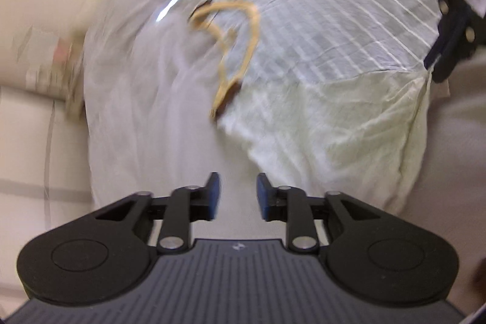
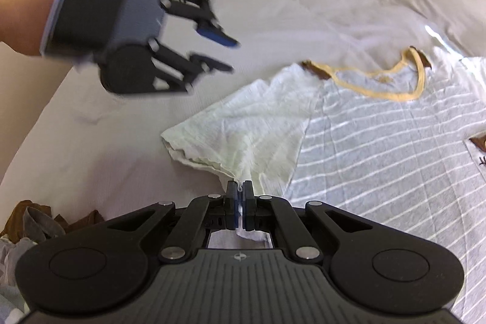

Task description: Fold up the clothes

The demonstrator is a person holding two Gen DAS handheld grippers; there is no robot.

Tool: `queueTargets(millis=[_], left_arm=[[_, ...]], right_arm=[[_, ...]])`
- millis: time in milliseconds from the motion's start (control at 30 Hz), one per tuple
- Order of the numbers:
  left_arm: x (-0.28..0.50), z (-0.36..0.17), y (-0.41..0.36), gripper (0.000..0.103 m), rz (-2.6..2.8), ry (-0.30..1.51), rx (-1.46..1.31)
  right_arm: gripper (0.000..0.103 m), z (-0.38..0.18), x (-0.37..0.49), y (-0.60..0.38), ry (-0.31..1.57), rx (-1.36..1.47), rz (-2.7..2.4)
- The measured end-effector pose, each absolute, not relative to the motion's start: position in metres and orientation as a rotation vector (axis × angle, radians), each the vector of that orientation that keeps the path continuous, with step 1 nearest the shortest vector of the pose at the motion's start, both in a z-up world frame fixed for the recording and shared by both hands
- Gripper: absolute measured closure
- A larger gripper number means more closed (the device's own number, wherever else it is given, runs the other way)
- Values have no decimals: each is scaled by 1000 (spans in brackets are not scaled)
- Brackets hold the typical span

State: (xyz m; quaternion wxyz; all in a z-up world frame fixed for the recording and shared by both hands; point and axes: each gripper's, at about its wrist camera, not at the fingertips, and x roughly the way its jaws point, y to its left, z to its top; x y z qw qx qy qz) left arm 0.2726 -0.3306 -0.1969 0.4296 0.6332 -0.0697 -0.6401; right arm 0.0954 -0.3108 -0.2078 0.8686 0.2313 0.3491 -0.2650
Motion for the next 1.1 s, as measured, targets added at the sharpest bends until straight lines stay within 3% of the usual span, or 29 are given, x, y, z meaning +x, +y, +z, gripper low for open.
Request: queueTargets(millis=[133,400,567,700,1100], left_arm=[[274,-204,-288,59,-1626,-104,1622],[228,-263,-263,55,-1666,-137,1637],[238,-283,-278,64,-1546,-232,1667],[265,-278,-290,92,-1524,-241,1700],[232,-254,-311,95,-1596,-761,1979]], right_arm=[[103,-210,98,-310,731,488,-535],[103,-205,107,-312,710,462,-506],[103,-203,106,-309,720,429,-502],[103,-204,106,-302,733,400,-491],[103,-211,105,-315,690,629,-484]])
